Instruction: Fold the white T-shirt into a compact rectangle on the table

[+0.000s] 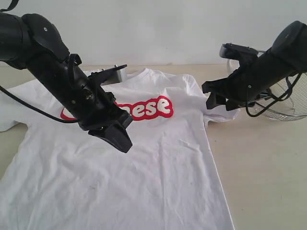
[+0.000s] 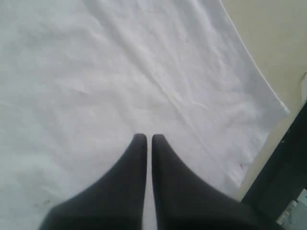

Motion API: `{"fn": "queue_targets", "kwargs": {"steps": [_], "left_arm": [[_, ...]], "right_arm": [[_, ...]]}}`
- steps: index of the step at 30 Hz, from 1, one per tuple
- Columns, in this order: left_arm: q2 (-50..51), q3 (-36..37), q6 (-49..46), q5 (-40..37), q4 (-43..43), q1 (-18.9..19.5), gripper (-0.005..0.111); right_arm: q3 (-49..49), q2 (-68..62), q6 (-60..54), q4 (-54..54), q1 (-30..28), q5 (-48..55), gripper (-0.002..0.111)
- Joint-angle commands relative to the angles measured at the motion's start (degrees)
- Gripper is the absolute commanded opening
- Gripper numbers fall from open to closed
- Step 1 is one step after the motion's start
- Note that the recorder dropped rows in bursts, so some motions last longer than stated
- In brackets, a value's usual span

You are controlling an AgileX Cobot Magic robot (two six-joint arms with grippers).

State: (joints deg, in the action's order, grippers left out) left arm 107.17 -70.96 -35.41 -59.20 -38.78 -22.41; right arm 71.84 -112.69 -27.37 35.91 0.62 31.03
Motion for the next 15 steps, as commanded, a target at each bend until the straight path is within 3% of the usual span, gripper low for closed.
{"fn": "queue_targets", "kwargs": {"steps": [1,7,11,15], "left_arm": [[-0.5,-0.8,-0.2,-0.2,-0.9,0.1,0.005],[0.0,-8.5,-2.8,5.8,-2.5,0.1,0.005],[4.7,-16.6,-5.0,5.8,-2.5,0.1,0.005],[13.7,-25.7,-8.0,4.4,-2.5,0.1,0.005]], "right_arm": [[0.1,1.1,3.1,-0.7,-0.1,2.6,0.051],[0.1,1.8,6.3,-0.7,-0.1,3.5,0.048],[-3.6,2.7,6.3,0.7,-0.1,1.6,0.032],[-10.9,4.9,5.4,4.1,-0.1,-3.1,0.024]]}}
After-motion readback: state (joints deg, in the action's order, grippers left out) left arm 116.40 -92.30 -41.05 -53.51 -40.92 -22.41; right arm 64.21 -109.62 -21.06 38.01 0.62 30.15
